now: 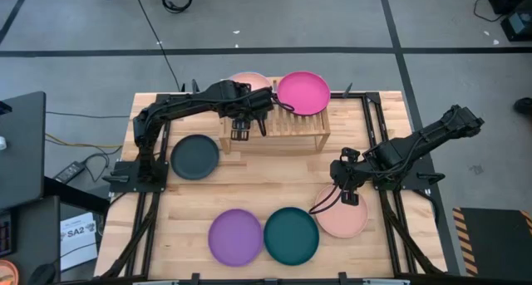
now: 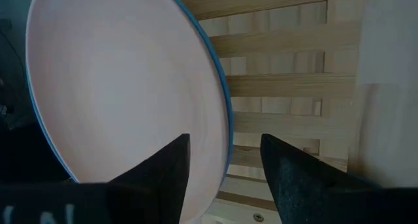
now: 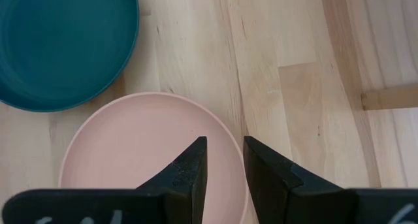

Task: Place and stack plates onto a shelf
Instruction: Stack the black plate on the pink plate on the shelf

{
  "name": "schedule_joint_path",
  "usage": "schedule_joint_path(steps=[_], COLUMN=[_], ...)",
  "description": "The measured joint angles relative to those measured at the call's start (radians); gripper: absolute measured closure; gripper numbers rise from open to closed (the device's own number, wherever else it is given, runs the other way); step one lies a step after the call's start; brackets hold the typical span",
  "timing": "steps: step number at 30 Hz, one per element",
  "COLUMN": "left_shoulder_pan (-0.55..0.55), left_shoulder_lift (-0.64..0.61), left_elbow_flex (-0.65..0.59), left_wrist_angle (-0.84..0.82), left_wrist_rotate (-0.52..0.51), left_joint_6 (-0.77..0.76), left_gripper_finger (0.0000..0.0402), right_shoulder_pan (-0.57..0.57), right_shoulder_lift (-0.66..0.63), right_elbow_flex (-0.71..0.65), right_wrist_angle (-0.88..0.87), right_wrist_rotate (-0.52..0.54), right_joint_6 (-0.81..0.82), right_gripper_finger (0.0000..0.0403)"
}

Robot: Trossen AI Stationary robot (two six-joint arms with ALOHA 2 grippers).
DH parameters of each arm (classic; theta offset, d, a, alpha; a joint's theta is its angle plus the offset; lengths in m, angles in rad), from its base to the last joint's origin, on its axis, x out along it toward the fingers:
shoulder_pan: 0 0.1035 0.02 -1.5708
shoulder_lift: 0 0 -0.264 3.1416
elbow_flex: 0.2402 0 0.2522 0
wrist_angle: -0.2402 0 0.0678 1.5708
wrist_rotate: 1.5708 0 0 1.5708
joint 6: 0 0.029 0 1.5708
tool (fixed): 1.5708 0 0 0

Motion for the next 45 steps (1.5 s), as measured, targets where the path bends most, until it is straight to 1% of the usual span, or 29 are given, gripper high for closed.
schedule_joint_path(steps=[7,11,19,31,36,42,45], left_shoulder_pan=[0.0,-0.001,-0.019,-0.148,-0.204,-0.269,-0.303], left_shoulder_lift=[0.0,0.0,0.0,0.0,0.0,0.0,0.0], left_elbow_flex=[0.0,0.0,0.0,0.0,0.0,0.0,0.0], left_wrist_angle=[0.038,0.038,0.036,0.022,0.022,0.018,-0.009], left_wrist_rotate=[0.0,0.0,-0.016,-0.175,-0.198,-0.2,-0.2], left_joint_6=[-0.058,-0.058,-0.058,-0.055,-0.067,-0.179,-0.237], left_gripper_finger=[0.0207,0.0207,0.0207,0.0208,0.0208,0.0208,0.0208], right_shoulder_pan=[0.0,0.0,0.0,0.0,0.0,0.0,0.0], right_shoulder_lift=[0.0,0.0,0.0,0.0,0.0,0.0,0.0], right_elbow_flex=[0.0,0.0,0.0,0.0,0.0,0.0,0.0], right_wrist_angle=[0.0,0.0,0.0,0.0,0.007,0.018,0.024], right_wrist_rotate=[0.003,0.028,0.028,0.029,0.029,0.029,0.029], right_joint_6=[0.0,0.0,0.0,0.0,0.0,0.0,0.0], right_gripper_finger=[0.0298,0.0298,0.0298,0.0298,0.0298,0.0298,0.0298])
